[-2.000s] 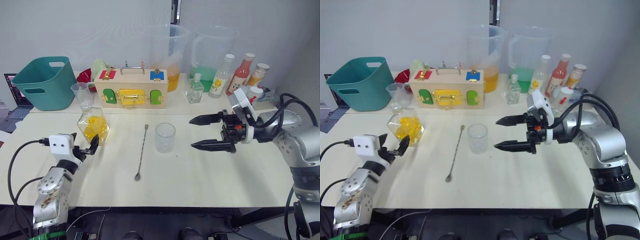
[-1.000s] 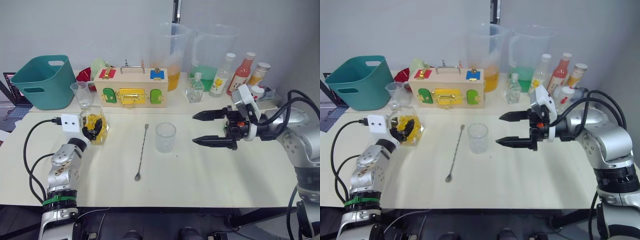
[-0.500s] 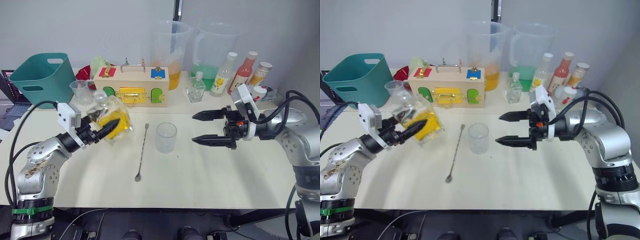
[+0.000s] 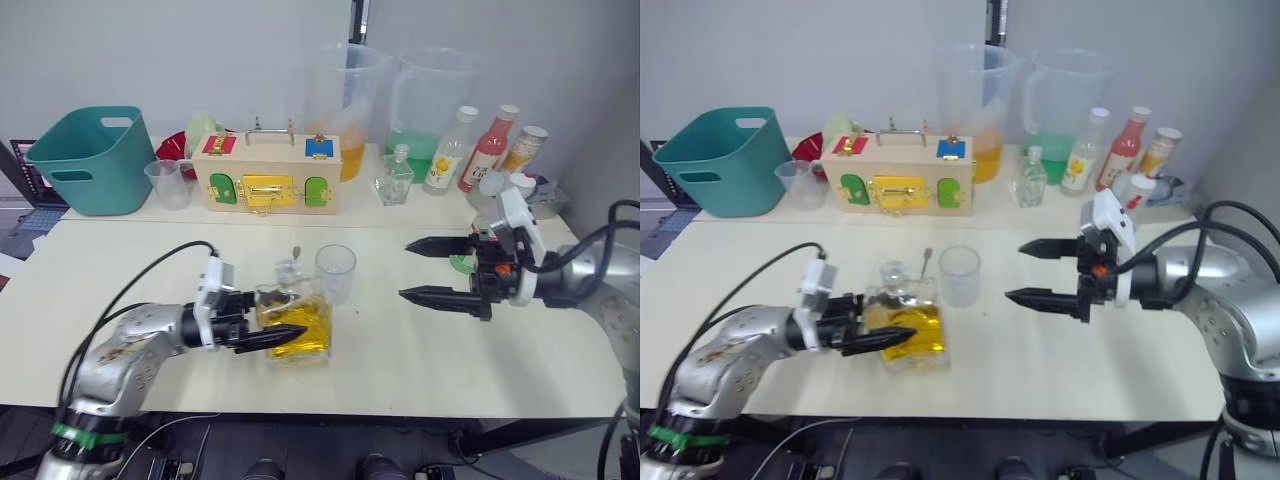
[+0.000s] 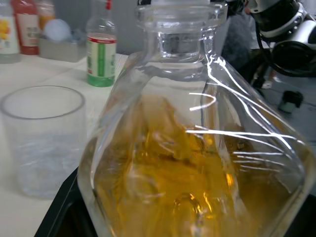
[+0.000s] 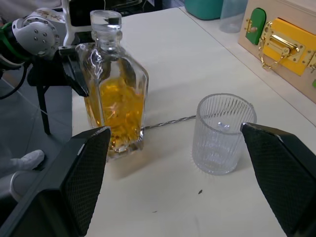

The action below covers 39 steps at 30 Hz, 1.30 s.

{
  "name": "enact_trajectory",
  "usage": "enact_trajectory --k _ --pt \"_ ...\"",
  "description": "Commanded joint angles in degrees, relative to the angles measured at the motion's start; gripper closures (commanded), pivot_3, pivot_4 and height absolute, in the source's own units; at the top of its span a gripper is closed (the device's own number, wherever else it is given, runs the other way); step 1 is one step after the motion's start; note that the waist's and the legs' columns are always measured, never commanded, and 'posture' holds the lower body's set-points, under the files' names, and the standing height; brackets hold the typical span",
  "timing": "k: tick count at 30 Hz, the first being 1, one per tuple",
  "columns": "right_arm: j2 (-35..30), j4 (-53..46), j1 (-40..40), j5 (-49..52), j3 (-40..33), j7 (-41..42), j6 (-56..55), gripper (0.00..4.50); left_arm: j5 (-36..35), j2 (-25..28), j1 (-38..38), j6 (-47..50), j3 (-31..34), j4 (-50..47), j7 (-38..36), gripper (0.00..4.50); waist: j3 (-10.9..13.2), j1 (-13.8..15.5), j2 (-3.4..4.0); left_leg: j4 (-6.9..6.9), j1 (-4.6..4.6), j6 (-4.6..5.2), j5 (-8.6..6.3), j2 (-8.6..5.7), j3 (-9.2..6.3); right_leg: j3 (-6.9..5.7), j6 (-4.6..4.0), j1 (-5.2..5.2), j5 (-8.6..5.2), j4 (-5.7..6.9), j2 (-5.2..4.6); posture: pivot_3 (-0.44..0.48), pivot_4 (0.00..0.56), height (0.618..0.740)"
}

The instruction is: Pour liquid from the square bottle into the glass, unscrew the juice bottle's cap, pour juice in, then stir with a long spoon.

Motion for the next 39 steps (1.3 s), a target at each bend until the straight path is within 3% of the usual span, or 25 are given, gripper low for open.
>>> enact_trajectory --k 1,9,18,20,22,24,39 --pt "-1.1 -4.9 2.1 2.9 -4.7 -3.6 1.9 0.00 1.6 -2.6 -5.2 -4.9 -2.4 1.1 -3.6 1.69 0.0 -0.1 0.00 0.02 -0.01 0.00 0.00 -0.01 0.00 0.00 0.00 0.02 0.00 -0.04 0.00 0.000 0.150 0.731" --pt "-2.7 -11.3 9.3 8.6 -13.0 -10.7 5.8 0.00 10.1 -10.1 -14.5 -14.7 -9.9 16.3 -10.3 1.69 0.0 -0.4 0.01 0.06 0.03 0.01 0.00 0.00 0.00 0.02 0.01 0.06 0.00 -0.02 0.01 0.000 0.150 0.731" --pt "-4.4 -13.3 12.6 13.1 -16.1 -14.7 6.5 0.00 16.3 -11.9 -14.0 -24.0 -11.3 26.2 -13.8 1.69 0.0 -0.2 0.03 0.10 0.04 0.02 0.01 -0.02 0.00 0.04 0.02 0.11 0.00 0.00 -0.01 0.000 0.150 0.731" --pt "-4.8 -13.2 12.7 13.7 -16.1 -15.2 6.3 0.00 16.6 -11.9 -13.3 -24.0 -11.1 26.3 -13.0 1.69 0.0 -0.2 0.02 0.12 0.05 0.02 0.01 -0.02 0.00 0.04 0.02 0.14 0.00 -0.01 -0.01 0.000 0.150 0.731" --pt "-5.4 -12.6 12.3 13.0 -15.2 -14.9 5.3 0.00 16.2 -11.8 -12.8 -21.7 -10.7 25.9 -11.9 0.66 0.0 -0.2 0.03 0.14 0.08 0.02 0.01 -0.01 0.00 0.04 0.02 0.17 -0.01 -0.01 0.00 0.000 0.150 0.731" --pt "-5.7 -12.1 11.9 12.6 -14.6 -14.7 4.8 0.00 15.3 -11.5 -12.6 -19.6 -10.3 25.0 -11.8 0.04 0.0 -0.2 0.03 0.16 0.10 0.02 0.01 -0.01 0.00 0.04 0.03 0.19 -0.01 0.00 0.00 0.000 0.150 0.731" --pt "-5.4 -8.5 8.7 10.1 -8.9 -12.0 1.0 0.00 11.7 -9.1 -8.7 -10.9 -7.9 12.3 -7.8 0.01 0.0 -0.2 0.04 0.18 0.12 0.02 0.01 -0.01 0.00 0.05 0.03 0.18 -0.02 0.07 0.00 0.000 0.150 0.731"
